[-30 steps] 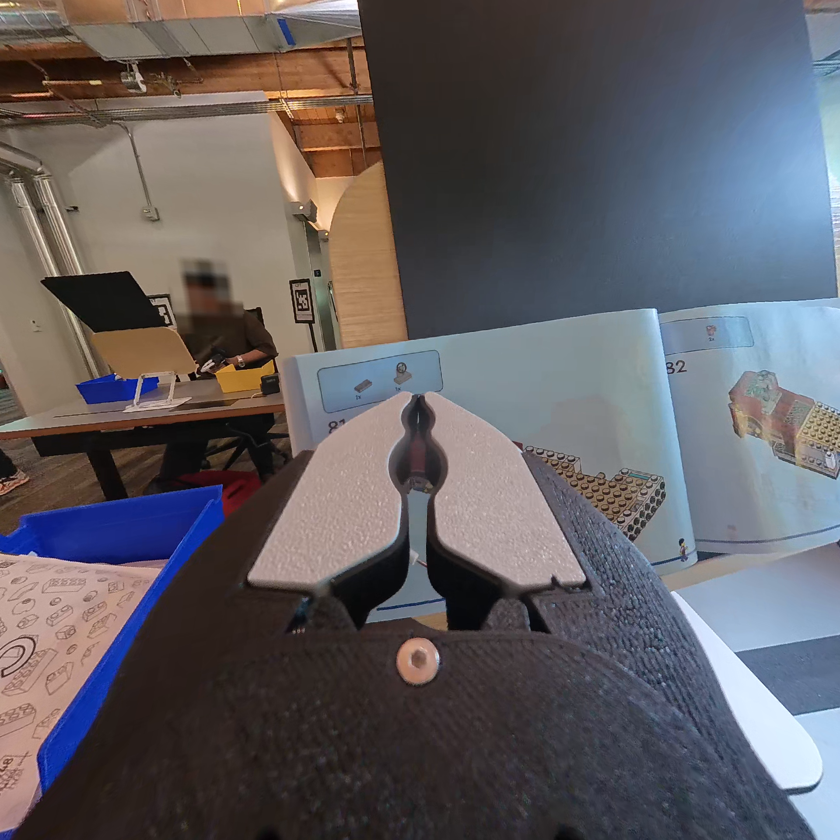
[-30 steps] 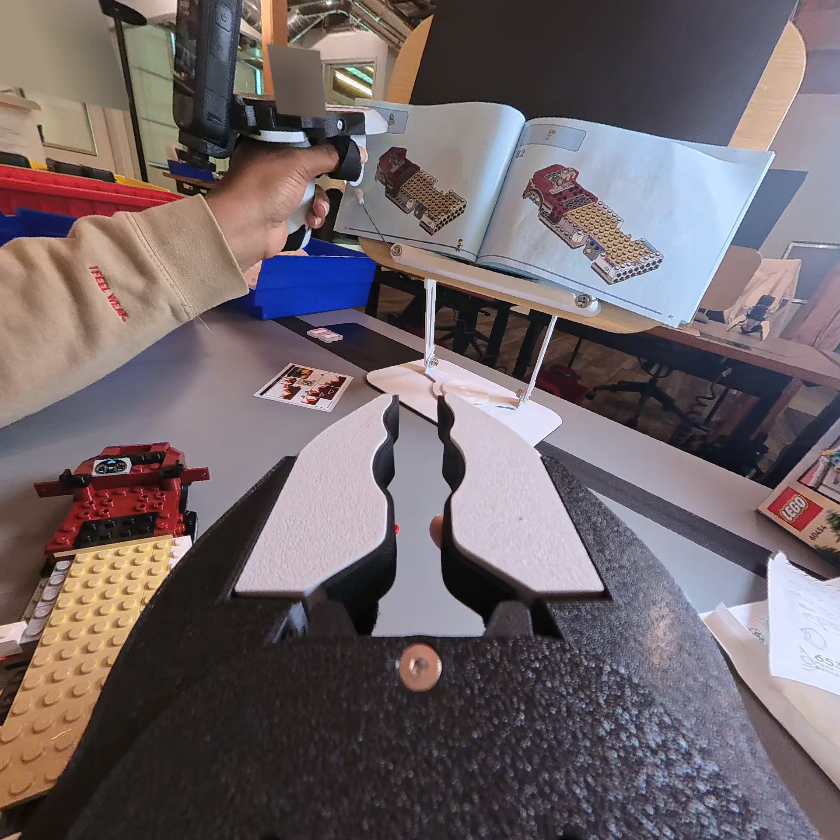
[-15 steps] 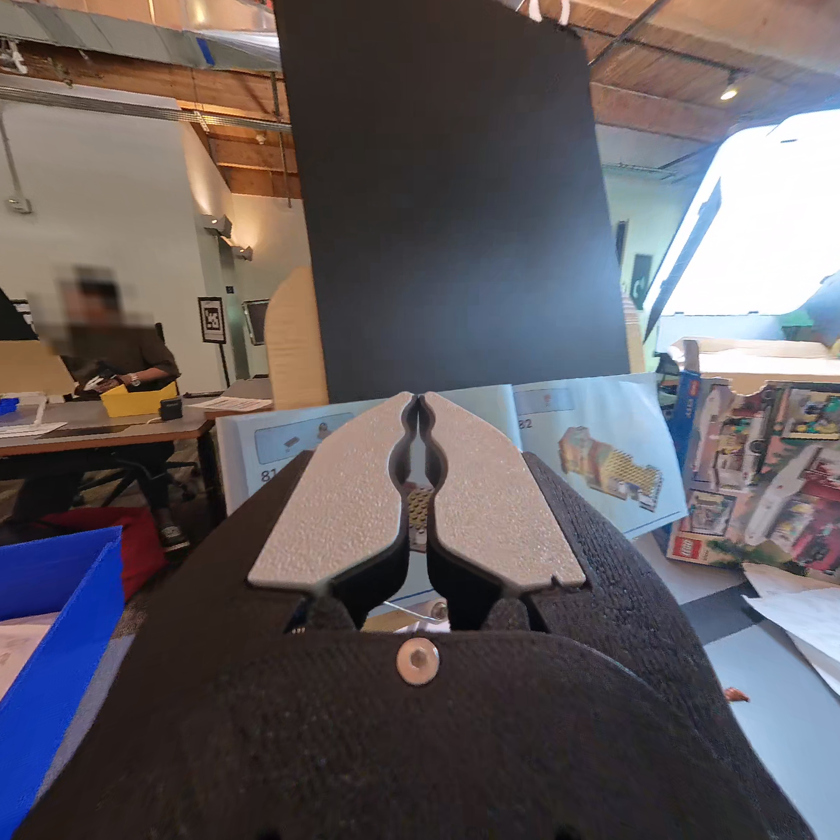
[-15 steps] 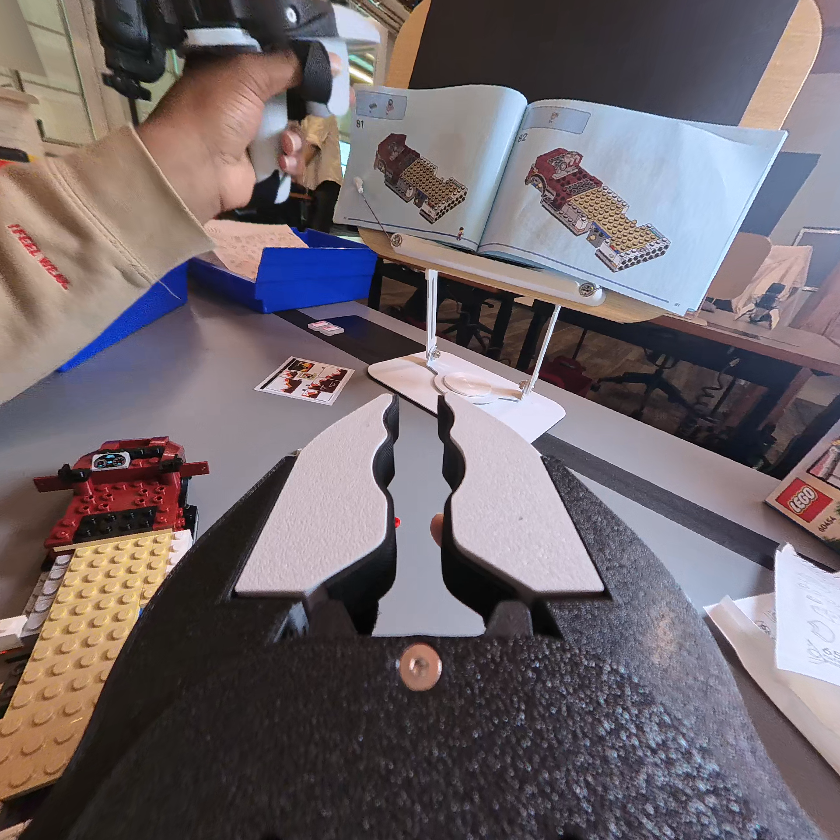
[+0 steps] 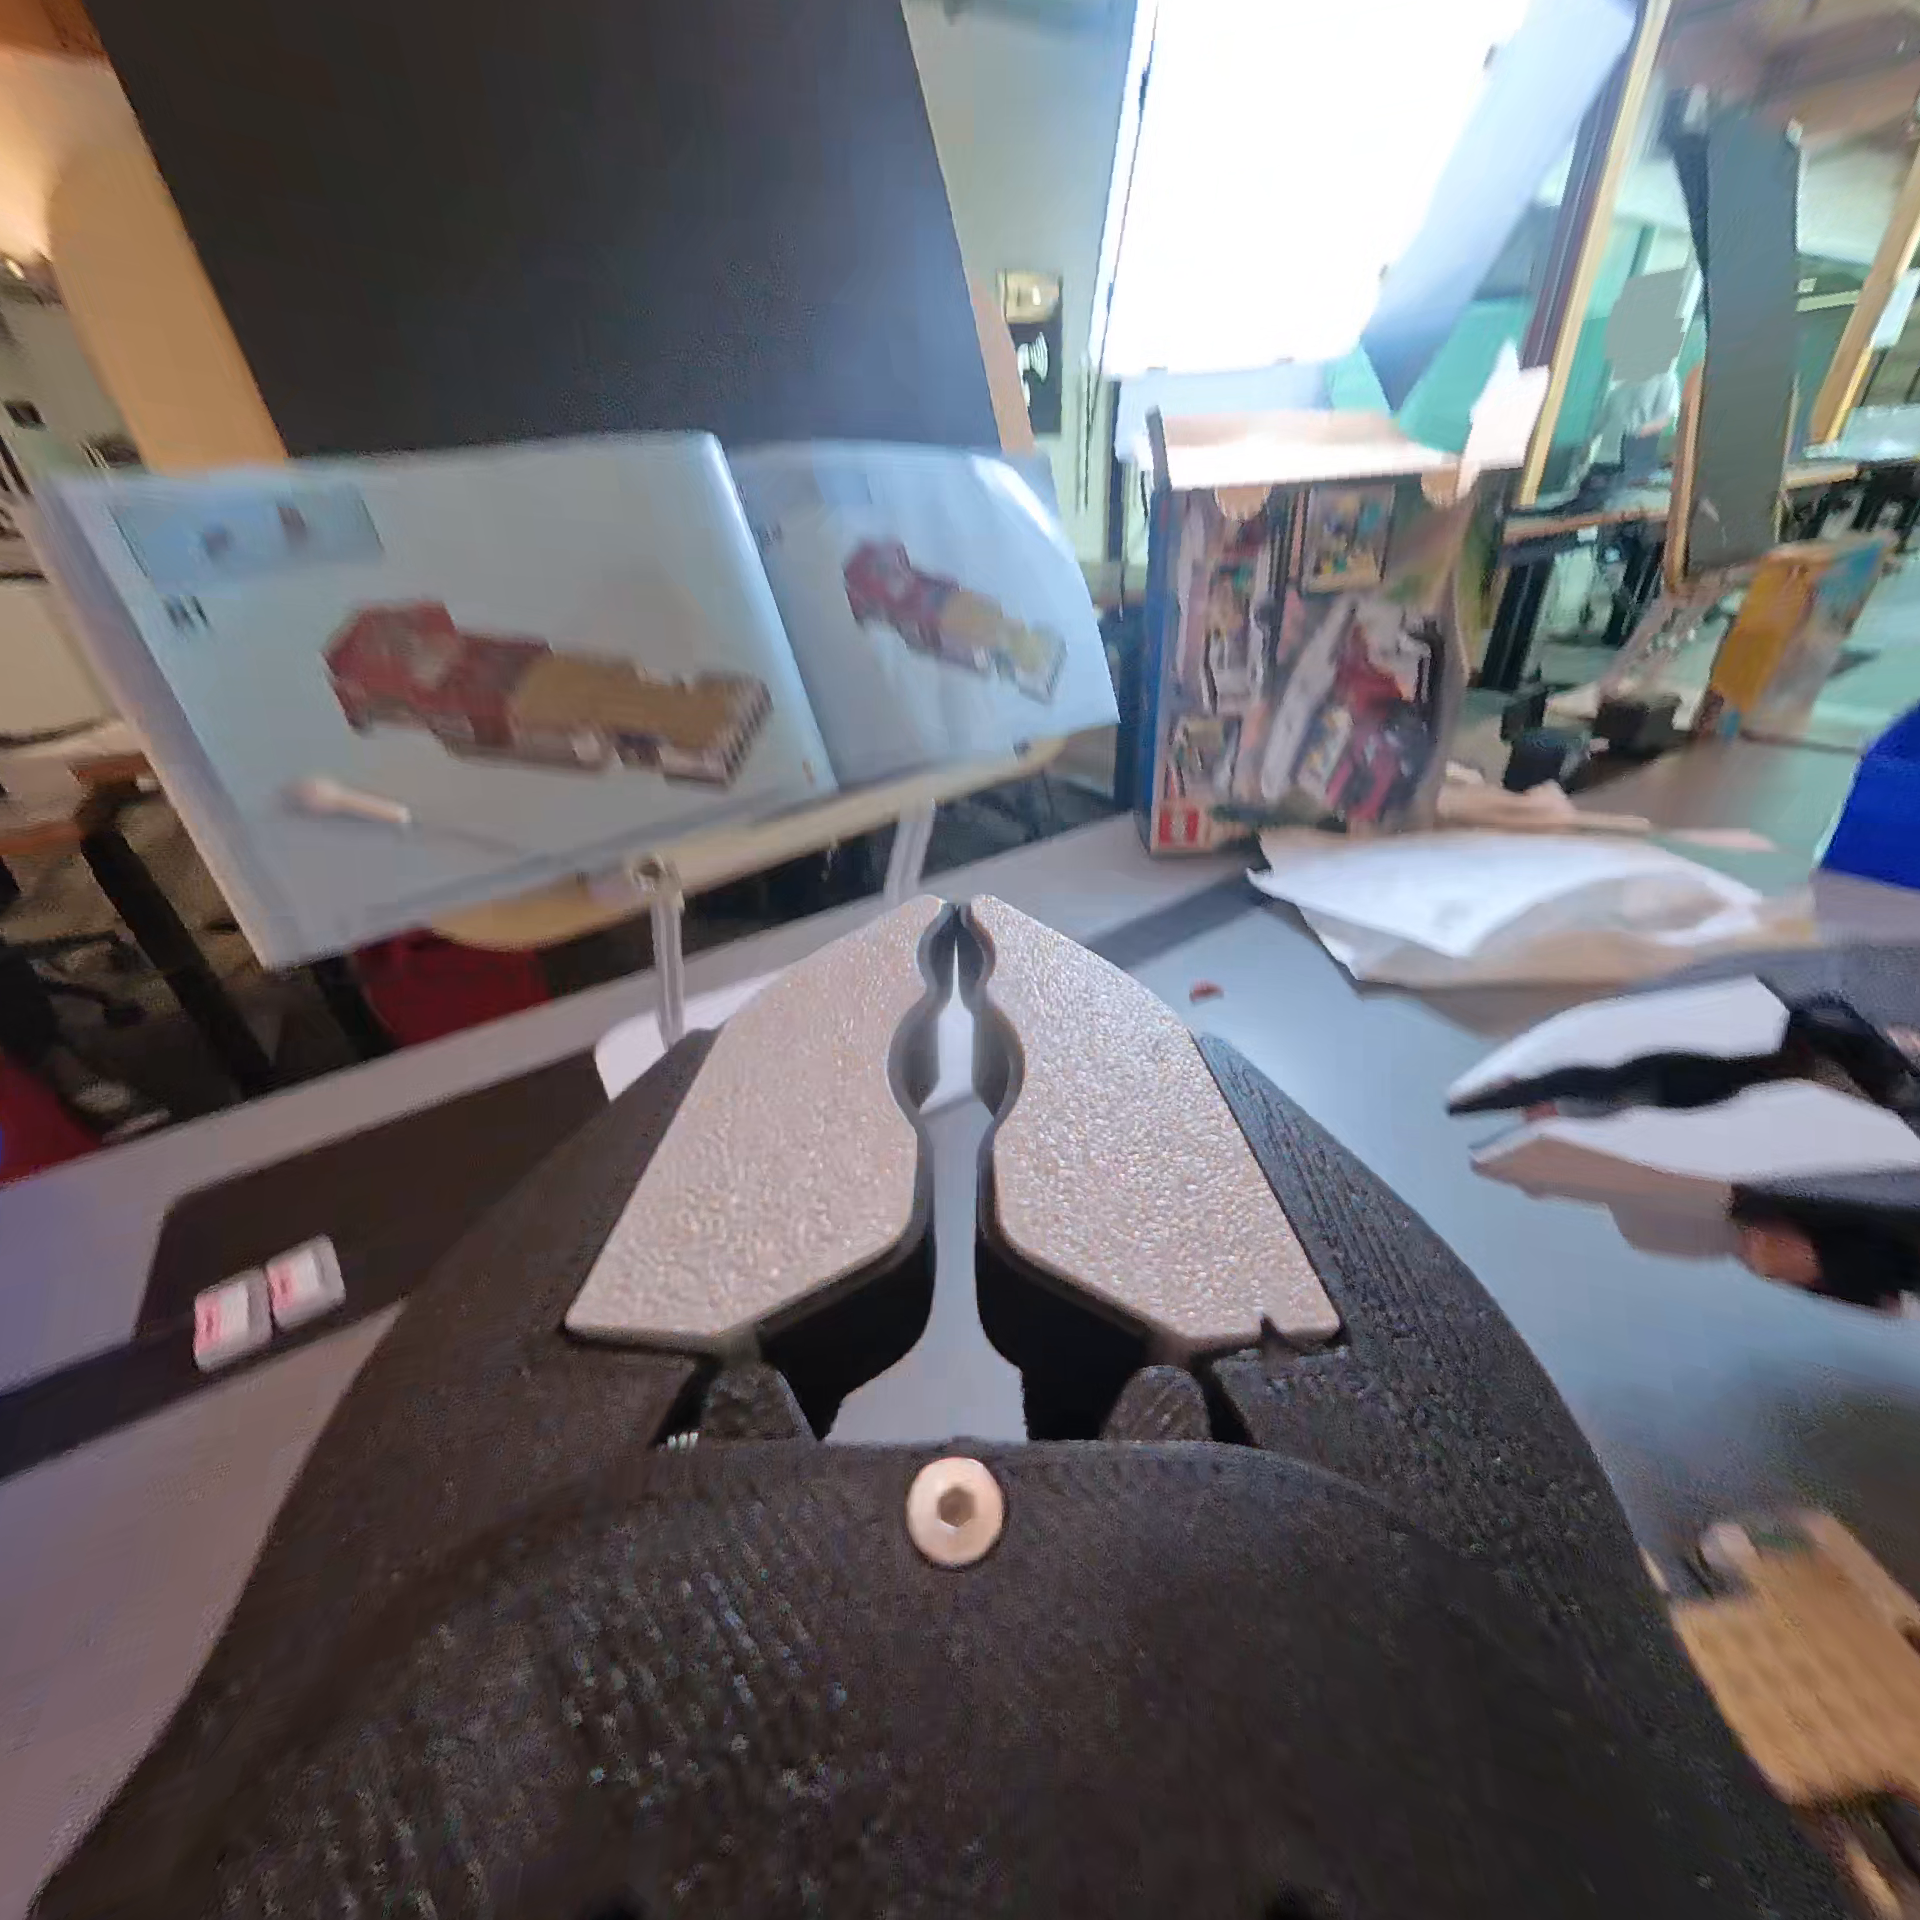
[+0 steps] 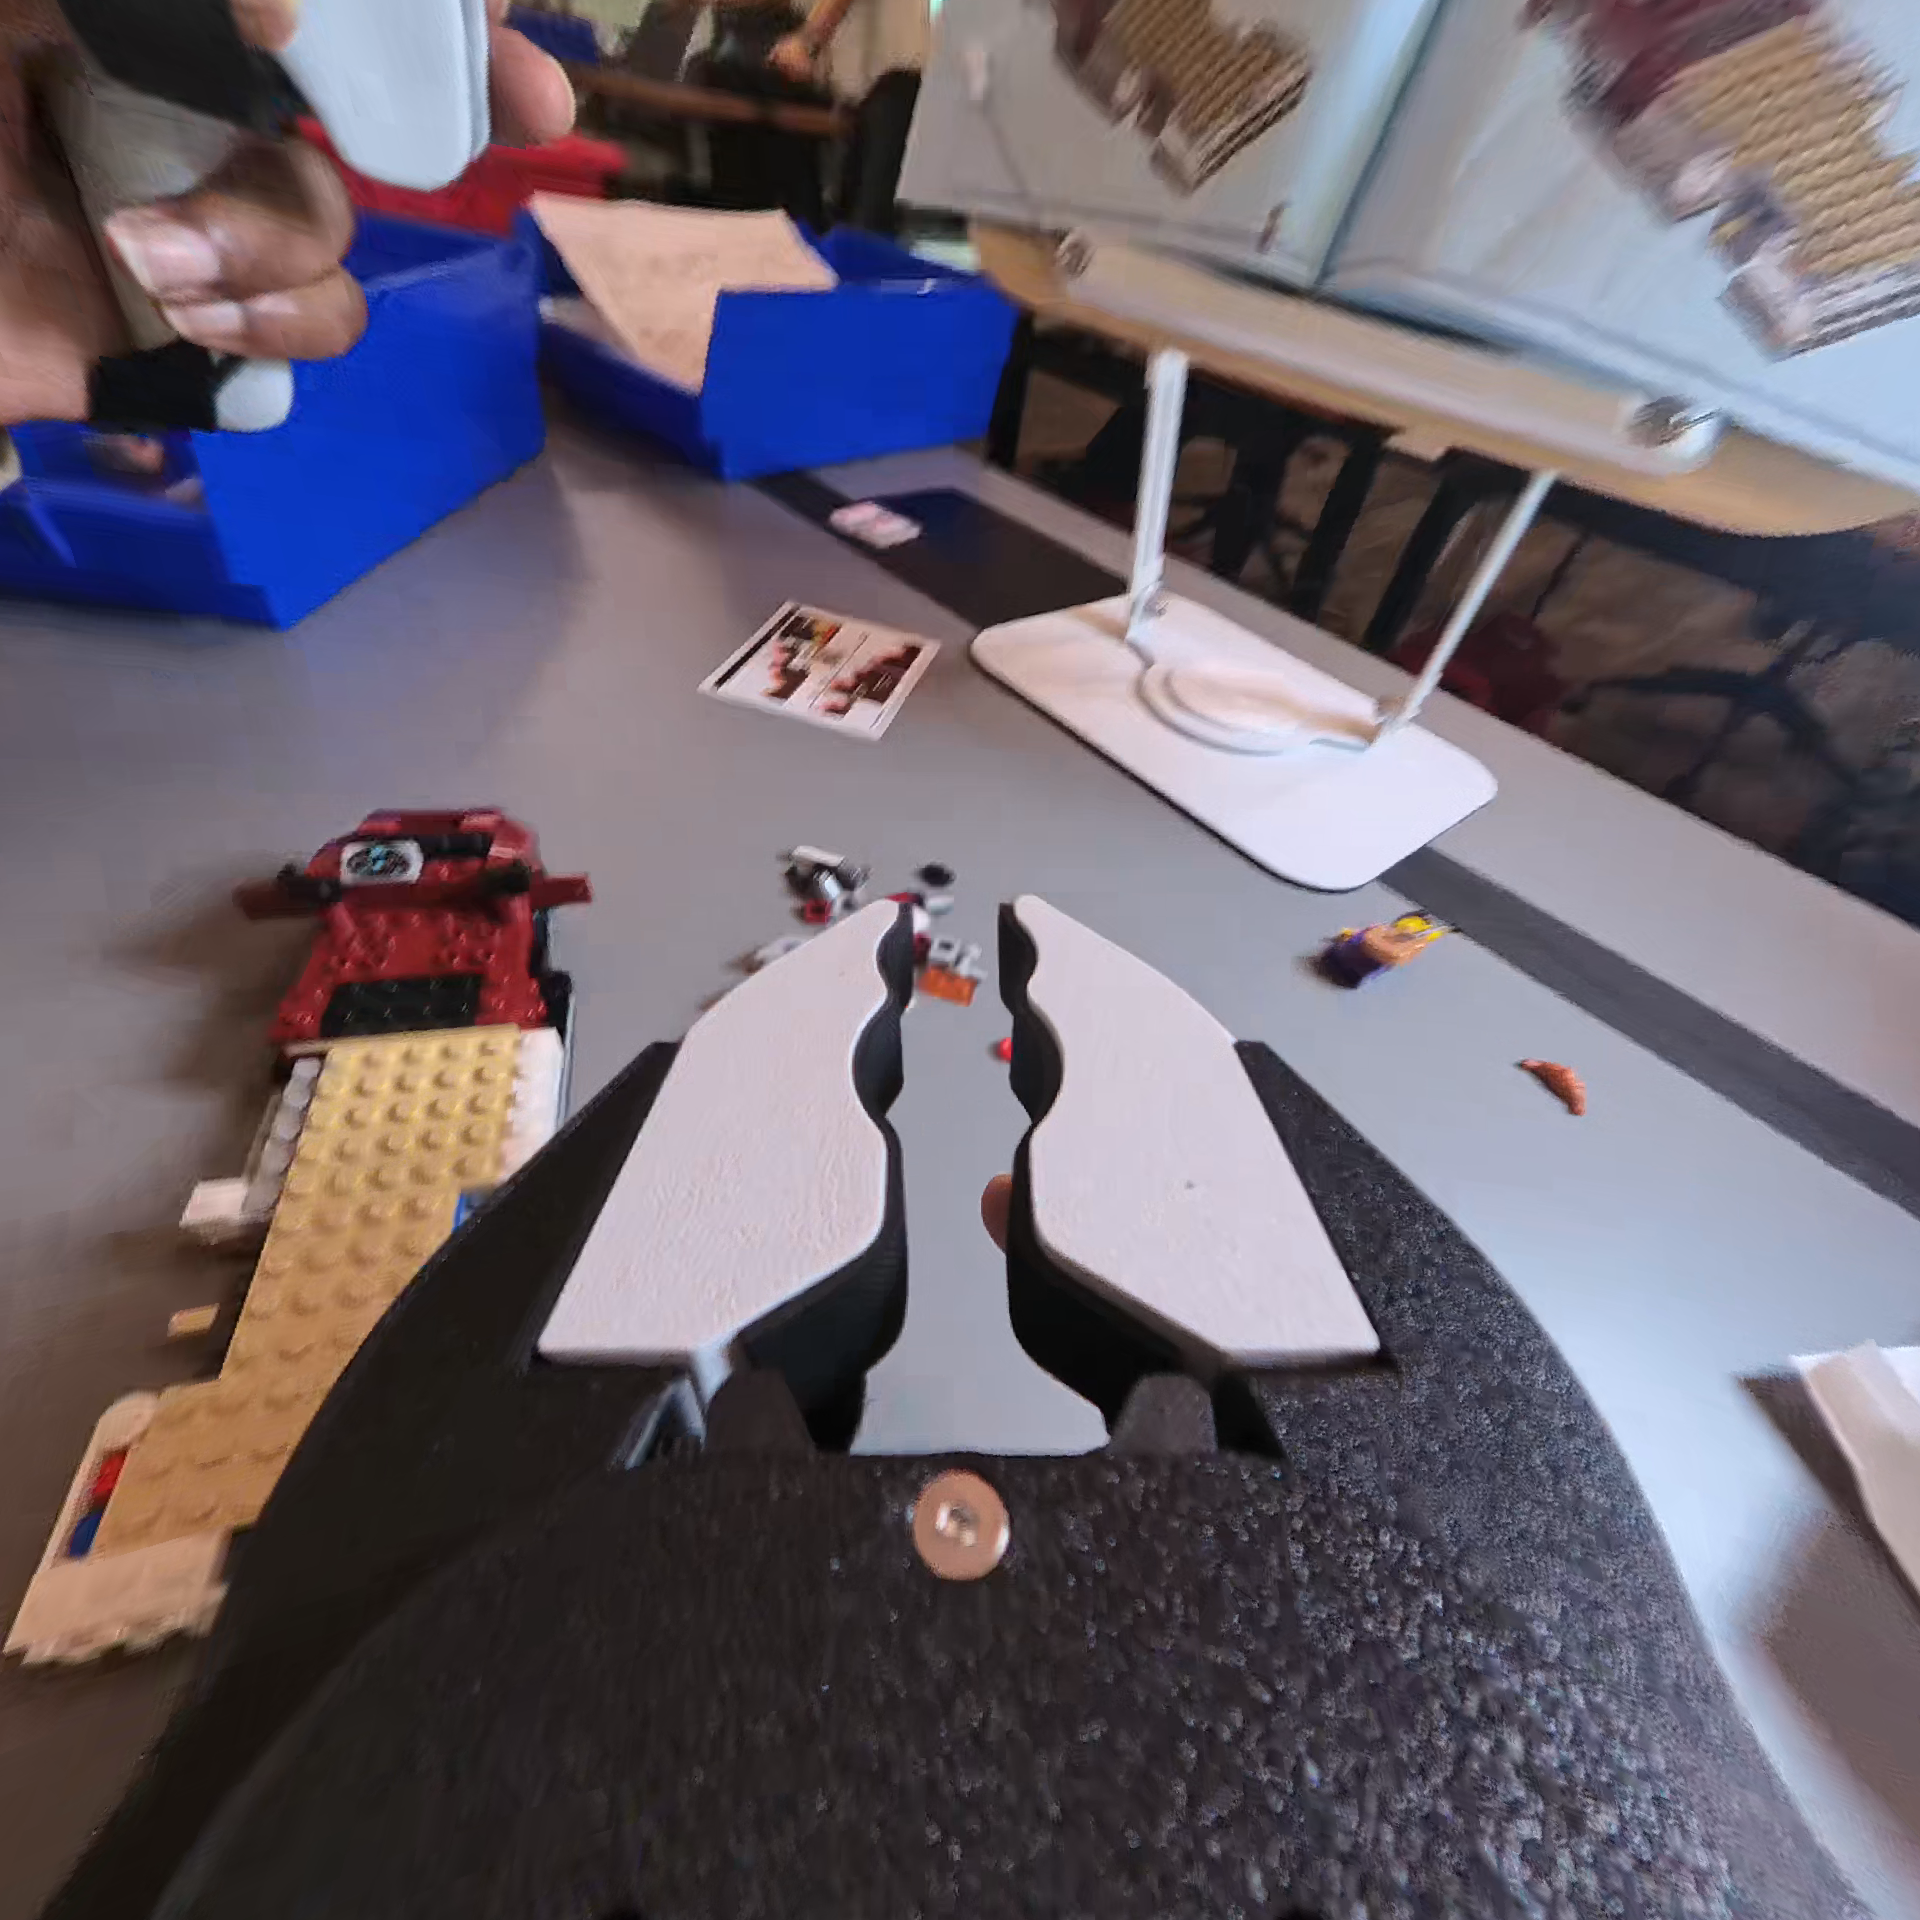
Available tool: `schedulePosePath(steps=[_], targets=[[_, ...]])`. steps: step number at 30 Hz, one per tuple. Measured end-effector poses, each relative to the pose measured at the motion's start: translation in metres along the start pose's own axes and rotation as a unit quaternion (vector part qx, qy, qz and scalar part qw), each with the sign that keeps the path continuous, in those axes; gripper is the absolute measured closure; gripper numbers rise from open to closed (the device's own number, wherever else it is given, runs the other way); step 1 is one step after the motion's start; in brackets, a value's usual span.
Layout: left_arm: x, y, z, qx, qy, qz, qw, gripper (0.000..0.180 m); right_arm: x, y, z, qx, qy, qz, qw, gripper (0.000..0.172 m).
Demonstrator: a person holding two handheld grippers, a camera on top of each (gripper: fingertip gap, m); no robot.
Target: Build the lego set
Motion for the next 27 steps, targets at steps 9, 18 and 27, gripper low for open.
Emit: schedulePosePath(steps=[9, 18, 27], targets=[[-0.037, 0.062, -0.093, 0.118, 0.035, -0.042, 0.991, 0.173, 0.024, -0.034, -0.032, 0.209, 0.035, 0.183, 0.96, 0.156], [-0.039, 0.06, -0.102, 0.131, -0.009, -0.062, 0.989, 0.169, 0.05, -0.055, -0.034, 0.263, 0.086, 0.212, 0.937, 0.158], [-0.037, 0.06, -0.104, 0.135, -0.007, -0.07, 0.988, 0.171, 0.043, -0.072, -0.037, 0.348, 0.049, 0.188, 0.917, 0.153]])
Point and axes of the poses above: each gripper's, where its closed fingertips meet, y back along the fingers, z out of its top, x = y × z across the jaws, the point moved 5 cm from there along y, back along the fingers, and after that the axes turned 1 degree about y, right-handed, at the moved point
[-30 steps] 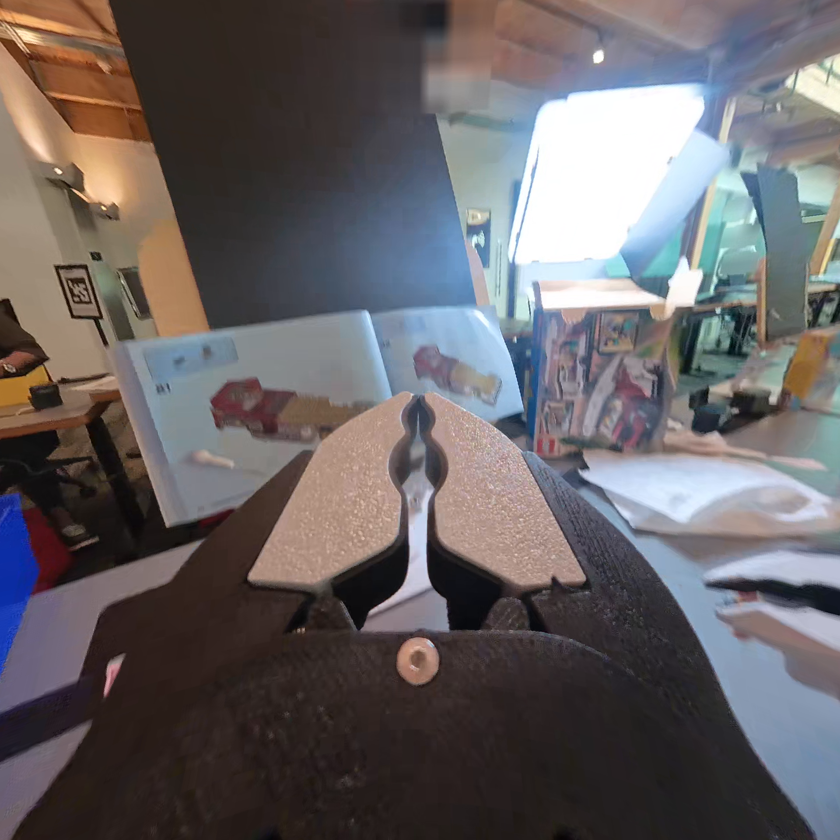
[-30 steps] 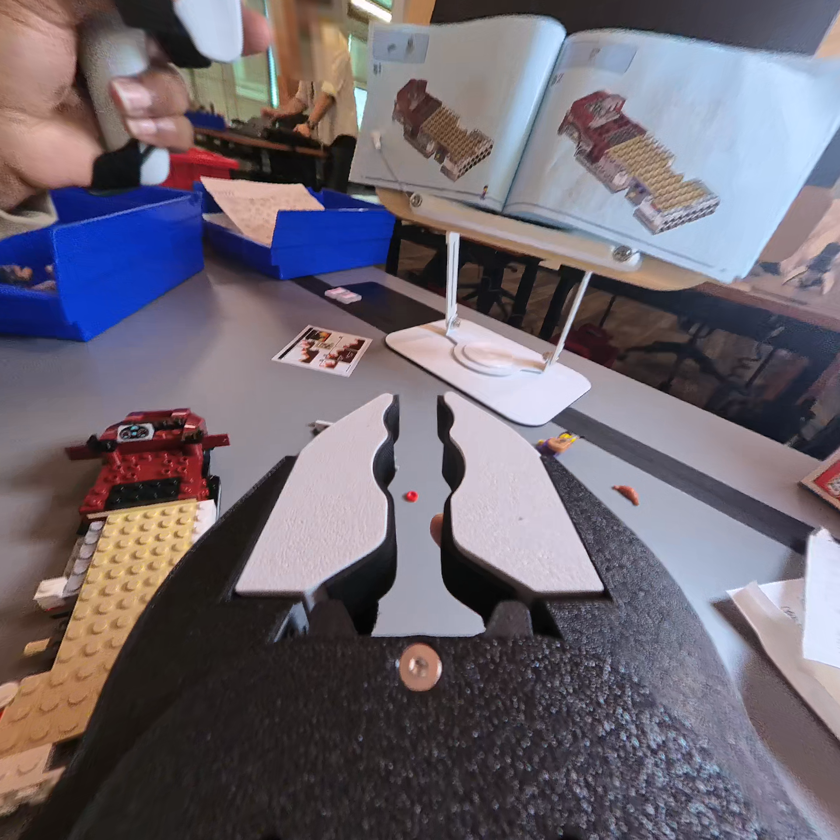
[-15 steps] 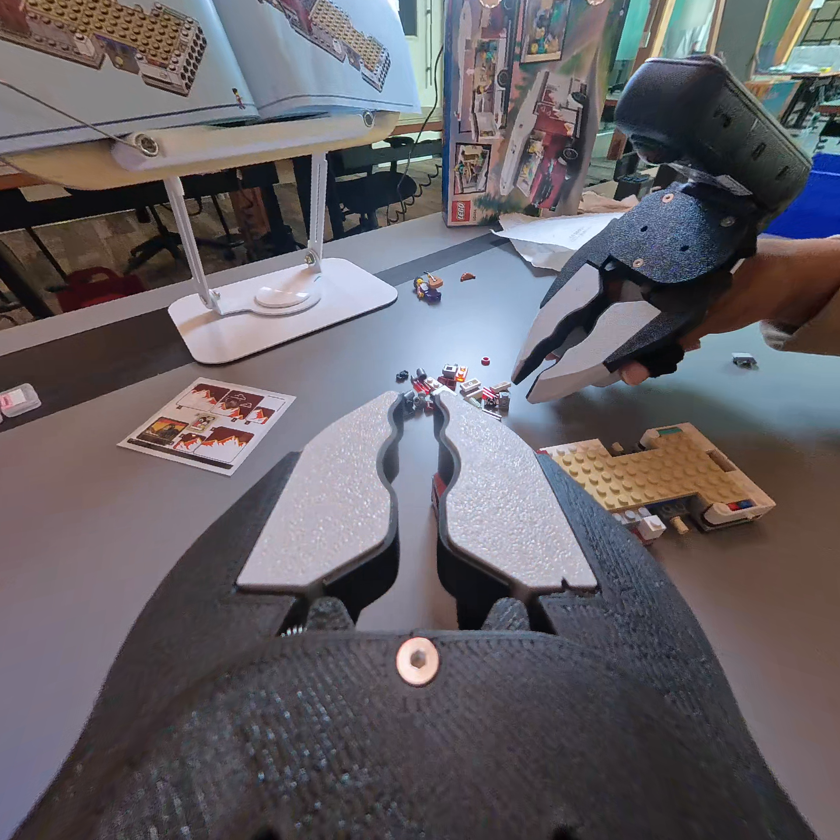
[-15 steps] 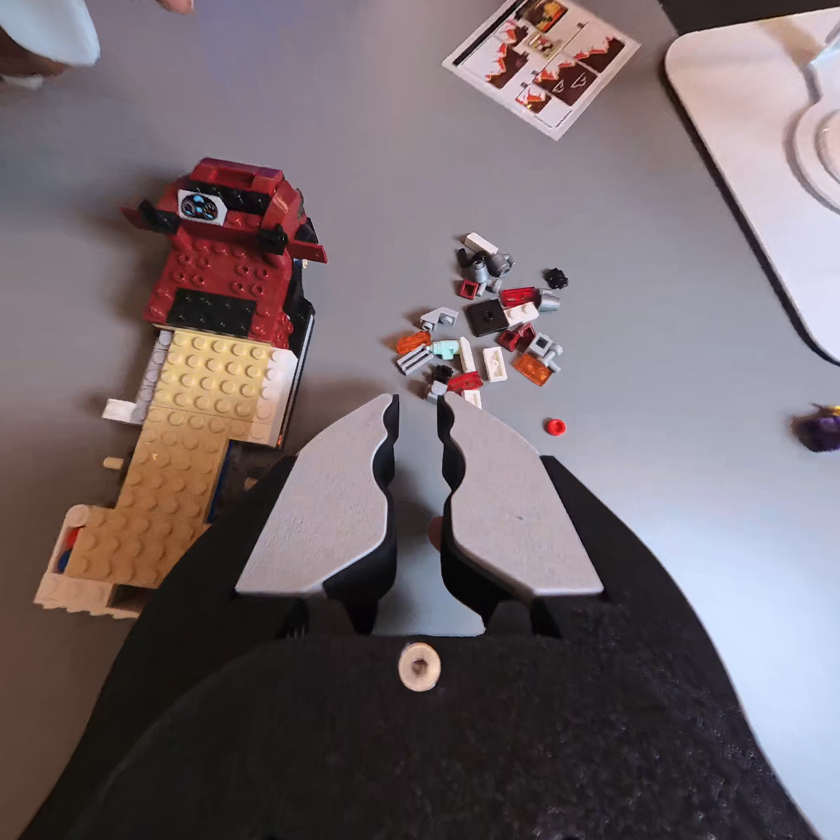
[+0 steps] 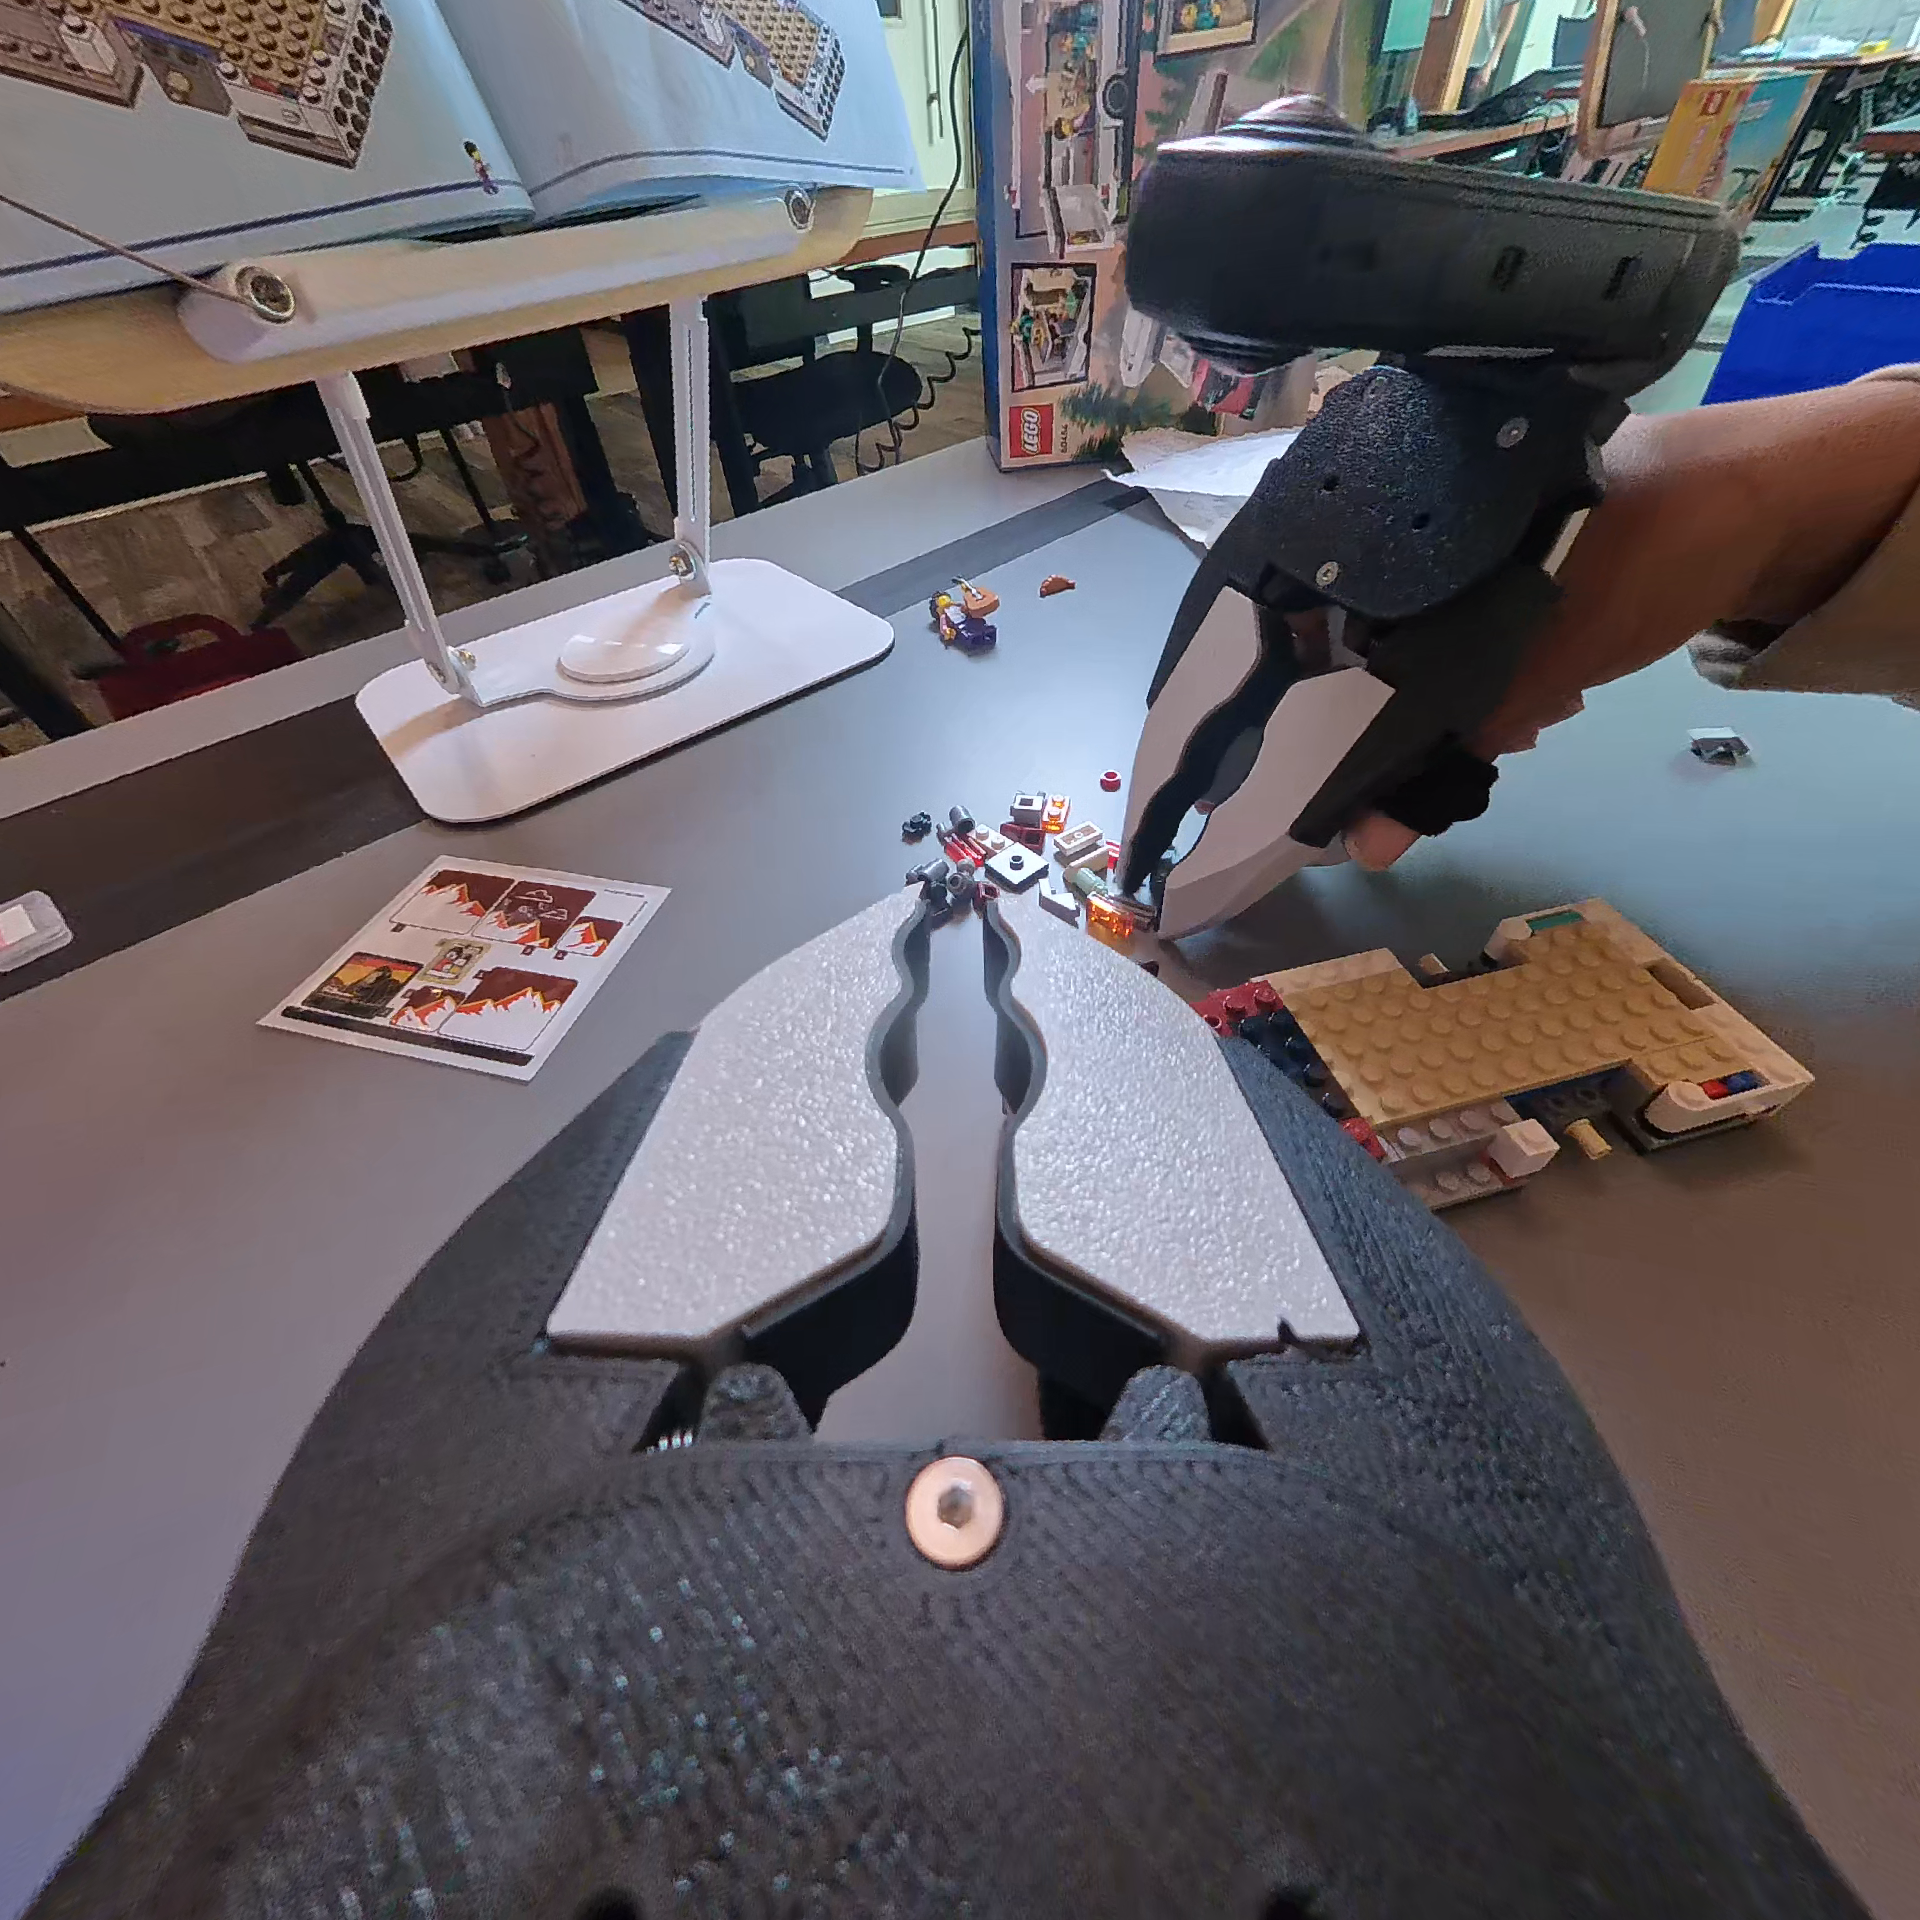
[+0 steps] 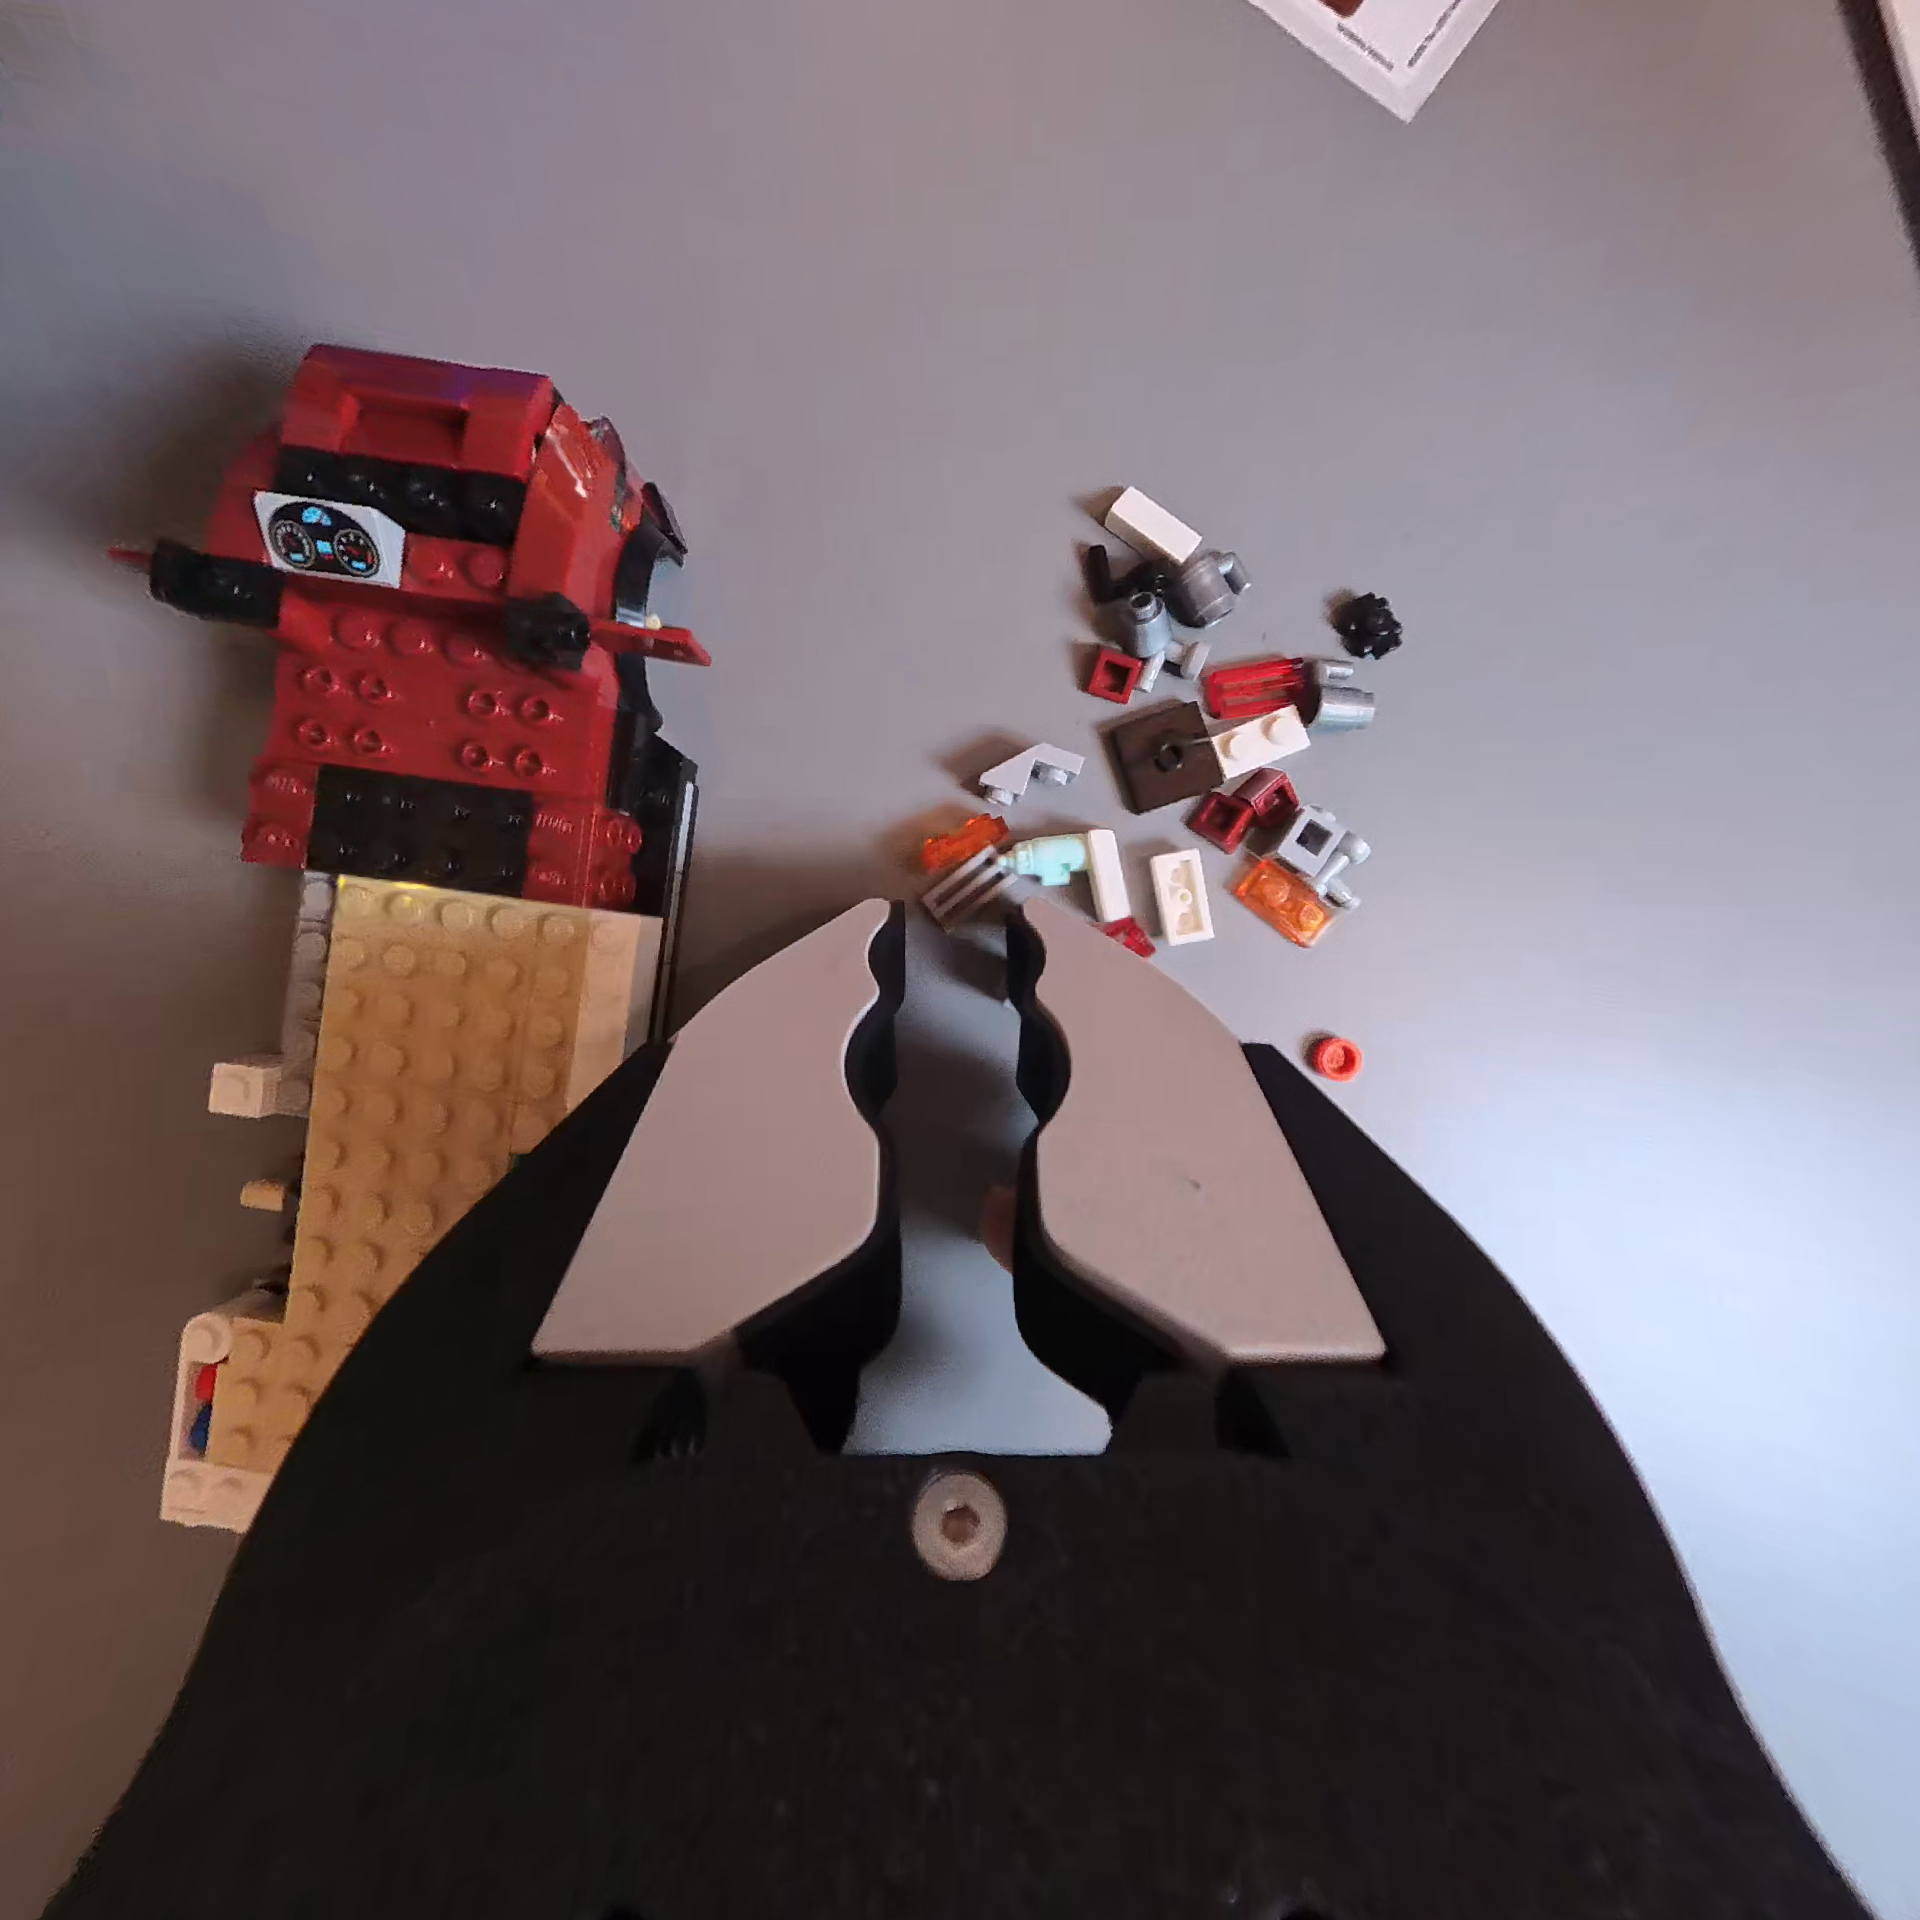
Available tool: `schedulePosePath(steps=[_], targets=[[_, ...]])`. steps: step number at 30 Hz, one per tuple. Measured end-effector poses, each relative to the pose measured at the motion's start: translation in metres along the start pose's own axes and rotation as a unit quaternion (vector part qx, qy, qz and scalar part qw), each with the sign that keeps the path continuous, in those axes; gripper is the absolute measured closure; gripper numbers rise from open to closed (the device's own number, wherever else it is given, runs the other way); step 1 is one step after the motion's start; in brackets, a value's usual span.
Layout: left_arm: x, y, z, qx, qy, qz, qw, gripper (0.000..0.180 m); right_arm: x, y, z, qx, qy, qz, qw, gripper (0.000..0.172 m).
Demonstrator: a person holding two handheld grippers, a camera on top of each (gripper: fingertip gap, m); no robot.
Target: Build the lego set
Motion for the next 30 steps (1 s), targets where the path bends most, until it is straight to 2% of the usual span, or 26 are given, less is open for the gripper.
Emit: schedulePosePath(steps=[4, 6, 8, 15, 25, 30], targets=[[0.001, 0.0, -0.001, 0.002, 0.005, -0.006, 1.0, 0.171, -0.002, -0.002, 0.007, 0.04, -0.006, 0.018, 0.999, 0.152], [0.001, 0.0, -0.002, 0.003, 0.006, -0.009, 1.0, 0.171, -0.005, -0.003, 0.008, 0.054, -0.013, 0.023, 0.998, 0.157], [0.001, 0.001, -0.001, 0.001, 0.005, -0.011, 1.0, 0.172, -0.008, -0.003, 0.008, 0.06, -0.01, 0.028, 0.998, 0.163], [0.0, 0.002, -0.002, 0.001, 0.0, -0.017, 1.0, 0.173, -0.007, -0.002, 0.007, 0.065, 0.028, 0.033, 0.997, 0.163], [0.004, 0.004, 0.001, -0.012, -0.001, -0.008, 1.0, 0.176, 0.015, 0.021, -0.029, 0.088, 0.055, 0.038, 0.994, 0.163], [0.002, 0.001, -0.001, -0.005, -0.006, -0.009, 1.0, 0.177, 0.021, 0.031, -0.044, 0.101, 0.102, 0.048, 0.988, 0.163]])
Point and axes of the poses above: each gripper's, where its closed fingertips meet, y back along the fingers, z out of its top, x = y × z across the jaws, the point moved 5 cm from there along y, back along the fingers, and after that the axes turned 1 degree about y, right-handed, at the moved point
